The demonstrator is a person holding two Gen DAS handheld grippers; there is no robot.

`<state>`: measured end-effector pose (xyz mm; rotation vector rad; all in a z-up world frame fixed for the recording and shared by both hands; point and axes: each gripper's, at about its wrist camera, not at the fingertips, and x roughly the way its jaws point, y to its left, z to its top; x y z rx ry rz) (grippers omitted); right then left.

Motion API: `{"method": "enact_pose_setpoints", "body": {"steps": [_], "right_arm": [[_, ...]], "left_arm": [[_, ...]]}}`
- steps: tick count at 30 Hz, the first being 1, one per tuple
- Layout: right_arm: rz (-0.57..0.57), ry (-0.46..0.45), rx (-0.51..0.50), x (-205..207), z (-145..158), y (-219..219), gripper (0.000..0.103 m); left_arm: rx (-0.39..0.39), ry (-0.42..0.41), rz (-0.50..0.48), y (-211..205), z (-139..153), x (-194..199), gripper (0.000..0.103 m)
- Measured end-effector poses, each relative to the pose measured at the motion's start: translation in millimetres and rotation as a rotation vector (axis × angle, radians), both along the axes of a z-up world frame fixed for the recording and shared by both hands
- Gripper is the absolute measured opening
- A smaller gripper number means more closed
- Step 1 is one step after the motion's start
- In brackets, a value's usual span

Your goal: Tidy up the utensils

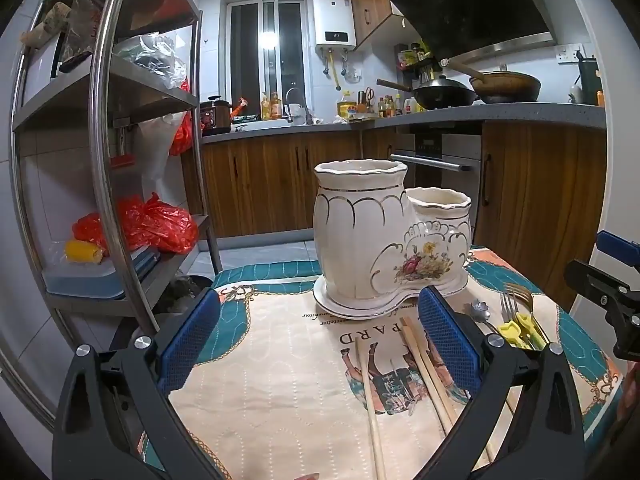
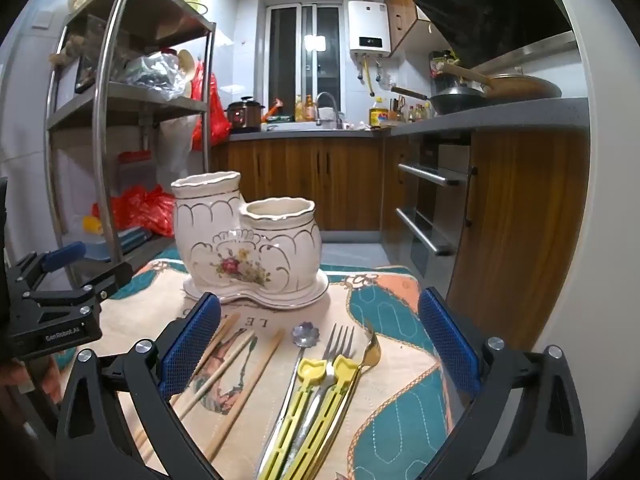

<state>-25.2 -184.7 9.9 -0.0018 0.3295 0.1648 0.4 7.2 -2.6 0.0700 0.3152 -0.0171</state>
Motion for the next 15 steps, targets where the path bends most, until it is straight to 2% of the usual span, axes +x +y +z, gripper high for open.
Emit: {"method": "enact_pose_setpoints", "body": {"steps": [15], "right_arm": [[0.000,-0.004,-0.003,0.2,-0.5,1.7,0.098]], "left_arm": [[0.002,-0.005,-0.003,-4.1,5.5,-1.9,0.098]]}}
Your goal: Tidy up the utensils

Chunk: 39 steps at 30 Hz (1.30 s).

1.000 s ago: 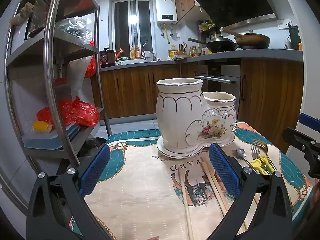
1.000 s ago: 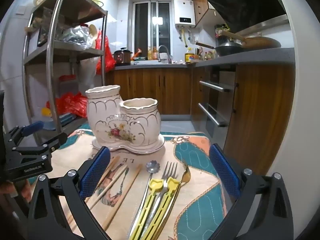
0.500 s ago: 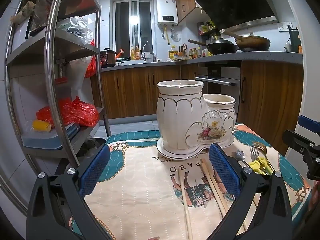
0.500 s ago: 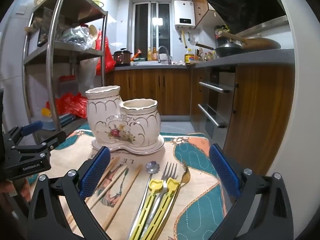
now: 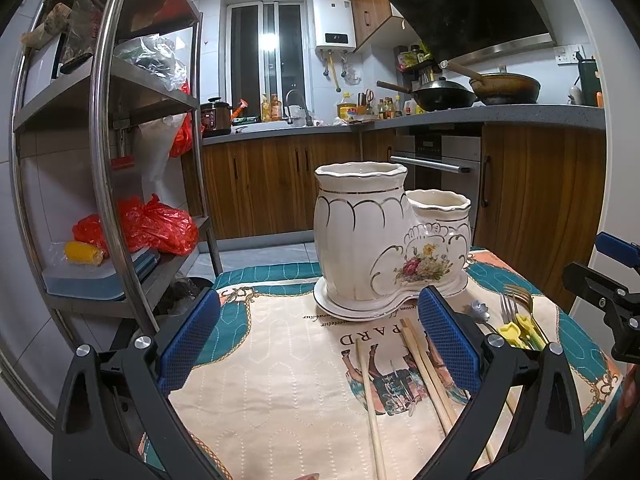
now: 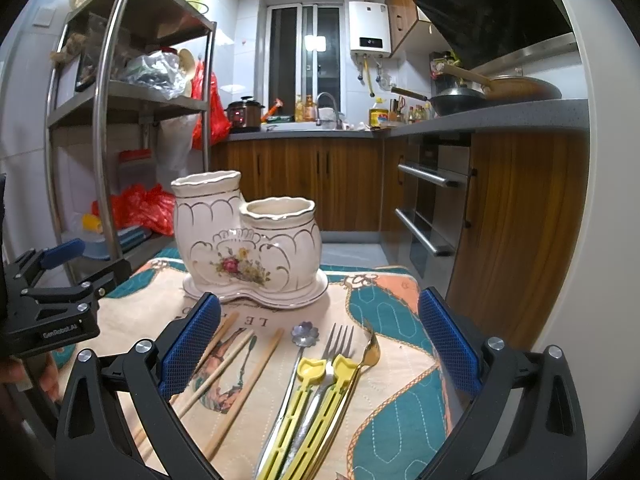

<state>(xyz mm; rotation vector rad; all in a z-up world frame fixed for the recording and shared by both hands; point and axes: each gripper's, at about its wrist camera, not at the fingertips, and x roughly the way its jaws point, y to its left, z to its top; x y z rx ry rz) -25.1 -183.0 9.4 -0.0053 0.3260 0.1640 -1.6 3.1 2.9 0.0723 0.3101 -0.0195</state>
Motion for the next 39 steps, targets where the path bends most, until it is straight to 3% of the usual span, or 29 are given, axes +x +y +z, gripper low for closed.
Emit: {"method": "enact_pose_setpoints", "body": {"steps": [39], "right_arm": [[-0.002,-0.004,-0.006,0.3,-1.4,0.8,0.098]], "left_arm": [[-0.002,-0.004,0.000,-0.3,2.1,-0.8,0.098]]}}
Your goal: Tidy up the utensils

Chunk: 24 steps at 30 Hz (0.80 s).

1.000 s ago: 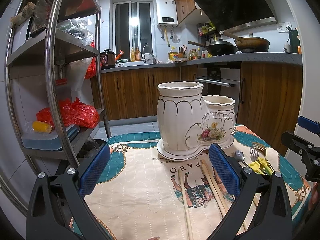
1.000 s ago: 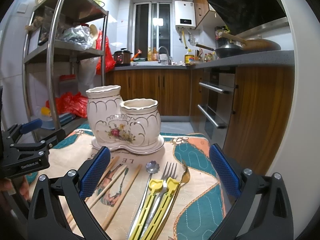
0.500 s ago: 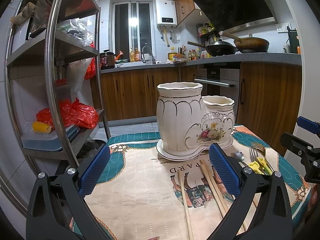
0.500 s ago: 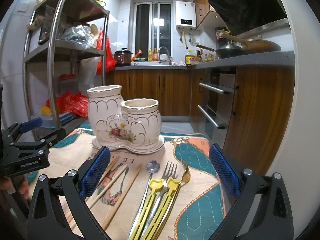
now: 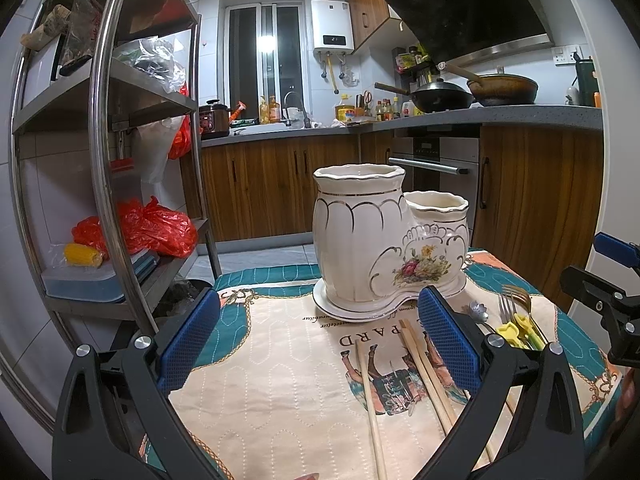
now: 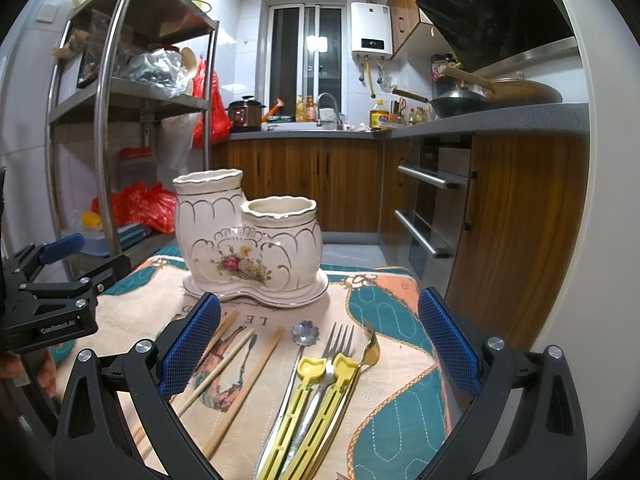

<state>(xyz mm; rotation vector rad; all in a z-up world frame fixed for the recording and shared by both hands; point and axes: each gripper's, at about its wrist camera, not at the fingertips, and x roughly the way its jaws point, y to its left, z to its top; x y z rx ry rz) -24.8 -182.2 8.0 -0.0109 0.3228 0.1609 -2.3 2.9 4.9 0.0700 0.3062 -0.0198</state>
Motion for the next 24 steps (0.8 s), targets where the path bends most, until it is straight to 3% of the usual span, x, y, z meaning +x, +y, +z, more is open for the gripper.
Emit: {"method": "enact_pose_setpoints", "body": {"steps": [20,24], "right_arm": [[0.019,0.008,-0.014,-1.3,0.9,0.1,0.098],[-0.003,0.018,-0.021,1.4,8.4,-11.9,0.098]], "left_arm": [[-0.006,0.011,-0.040,0.1,0.4,1.8,0.098],[0.038,-0.027,-0.054,0.5,7.1,-2.0,0.098]]}}
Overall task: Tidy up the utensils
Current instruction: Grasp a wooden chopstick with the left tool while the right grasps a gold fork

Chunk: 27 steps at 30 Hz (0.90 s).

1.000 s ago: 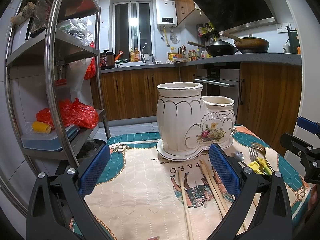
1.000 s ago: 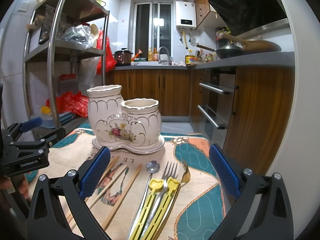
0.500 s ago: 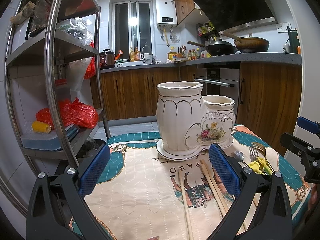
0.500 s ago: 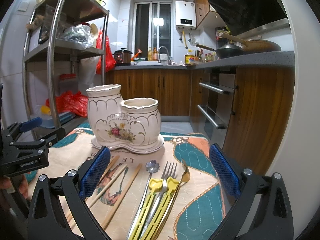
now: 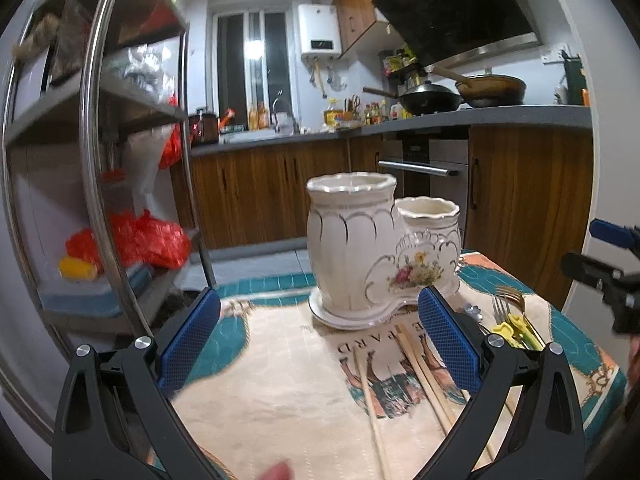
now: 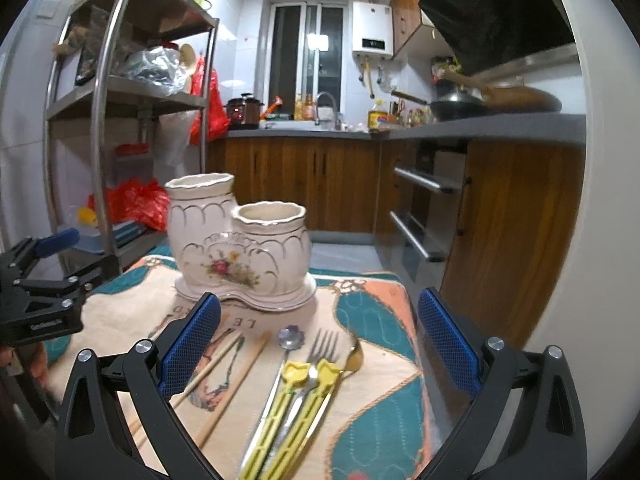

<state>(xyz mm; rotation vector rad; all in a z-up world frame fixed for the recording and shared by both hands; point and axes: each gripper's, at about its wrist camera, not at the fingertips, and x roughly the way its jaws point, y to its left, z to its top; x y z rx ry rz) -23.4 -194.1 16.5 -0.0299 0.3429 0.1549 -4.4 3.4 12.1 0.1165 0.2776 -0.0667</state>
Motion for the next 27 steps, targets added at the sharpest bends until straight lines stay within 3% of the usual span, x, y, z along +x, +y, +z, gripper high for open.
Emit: {"method": "enact_pose_setpoints", "body": {"steps": [4,8,12,16,19,23,27], "right_arm": [[-0.010,0.092,0.052,7.8,7.3,-23.6,0.098],[-0.034,0.193,0.048,13.2,8.4,-36.6,0.098],[-0.012,0.360,-0.001,30.4,-13.1,-40.2,0.095],[-0.035,0.483,0.003,47.8,-32.1,-44.0,0.064],[0.009,0.541,0.058,51.1,-39.6,-44.5,0.053],[0.033,0.569,0.043,51.2,-45.8,-36.5,0.036],[0.031,0.598,0.045,54.3,-50.7,-32.9,0.031]], "left_arm": [[0.066,0.052,-0.011,-3.2,6.5,4.9,0.098],[0.076,0.224,-0.080,0.3,3.1,18.1,0.098],[0.104,0.365,-0.094,2.1,-15.7,26.1,0.098],[0.031,0.545,-0.121,9.9,-42.3,33.8,0.071],[0.004,0.626,-0.154,9.5,-52.6,32.8,0.054],[0.011,0.650,-0.176,5.5,-58.3,29.8,0.040],[0.044,0.653,-0.181,-3.6,-60.5,28.9,0.031]]}}
